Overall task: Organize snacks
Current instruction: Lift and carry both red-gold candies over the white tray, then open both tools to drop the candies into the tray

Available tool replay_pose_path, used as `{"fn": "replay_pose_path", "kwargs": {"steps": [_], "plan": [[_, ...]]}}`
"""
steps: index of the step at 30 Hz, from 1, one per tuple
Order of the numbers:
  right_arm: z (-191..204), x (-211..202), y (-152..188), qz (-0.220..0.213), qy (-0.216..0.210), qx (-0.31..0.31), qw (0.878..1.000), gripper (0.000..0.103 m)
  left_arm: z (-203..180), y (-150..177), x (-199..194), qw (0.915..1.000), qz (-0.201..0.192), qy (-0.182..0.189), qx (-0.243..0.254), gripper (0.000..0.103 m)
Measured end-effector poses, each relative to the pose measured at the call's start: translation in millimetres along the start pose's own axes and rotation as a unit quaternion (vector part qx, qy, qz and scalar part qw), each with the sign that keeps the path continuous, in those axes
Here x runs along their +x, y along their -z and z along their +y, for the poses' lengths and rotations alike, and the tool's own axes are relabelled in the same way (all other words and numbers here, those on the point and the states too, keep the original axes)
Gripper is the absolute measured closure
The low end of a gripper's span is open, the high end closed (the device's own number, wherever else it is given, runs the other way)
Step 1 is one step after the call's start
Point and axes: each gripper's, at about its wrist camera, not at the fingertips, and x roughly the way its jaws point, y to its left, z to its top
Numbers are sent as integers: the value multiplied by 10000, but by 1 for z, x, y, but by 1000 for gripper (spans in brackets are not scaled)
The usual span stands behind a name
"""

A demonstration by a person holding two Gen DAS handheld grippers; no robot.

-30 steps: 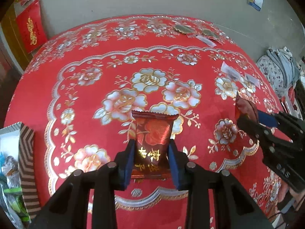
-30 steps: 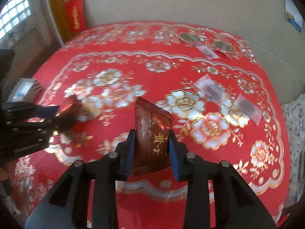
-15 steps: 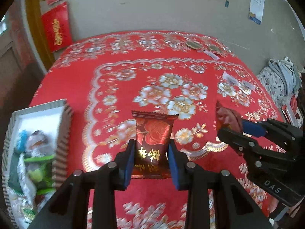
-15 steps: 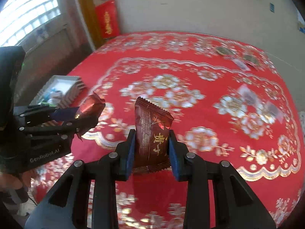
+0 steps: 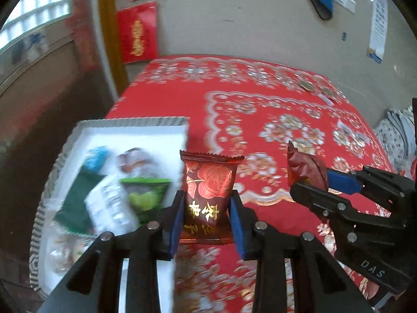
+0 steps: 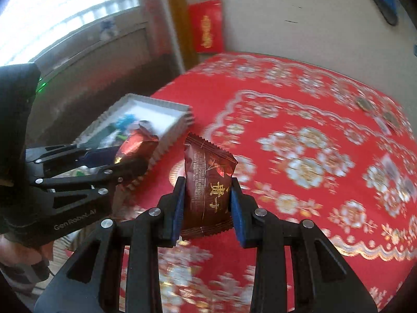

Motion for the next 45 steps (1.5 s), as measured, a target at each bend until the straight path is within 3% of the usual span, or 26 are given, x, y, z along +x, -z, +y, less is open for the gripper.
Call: {"fn": "replay_pose_path", "kwargs": {"steps": [10, 21, 31, 39, 41, 43, 45], "plan": [[75, 21, -17, 13, -439, -481, 9979, 72, 64, 21, -20, 9980, -114, -449, -439, 68], [124, 49, -20, 228, -660, -793, 9944, 72, 114, 40, -29, 9924, -156, -838, -889, 68], [157, 69, -8, 547, -719, -1144, 9893, 72, 139, 56, -22, 9877, -85, -1050, -1155, 68], [168, 73, 4, 564, -678, -1332, 9872, 71, 142, 61, -13, 9850, -63, -1167, -1267, 65], [167, 74, 8, 658, -878, -1249, 9861, 70, 144, 62, -12, 9841, -63, -1167, -1335, 57], [168, 75, 11, 733, -963, -1200, 9854, 70, 145, 62, -13, 9834, -101, -1158, -1394, 35], [168, 74, 13, 749, -985, -1195, 9851, 70, 145, 63, -16, 9825, -186, -1206, -1407, 27]]}}
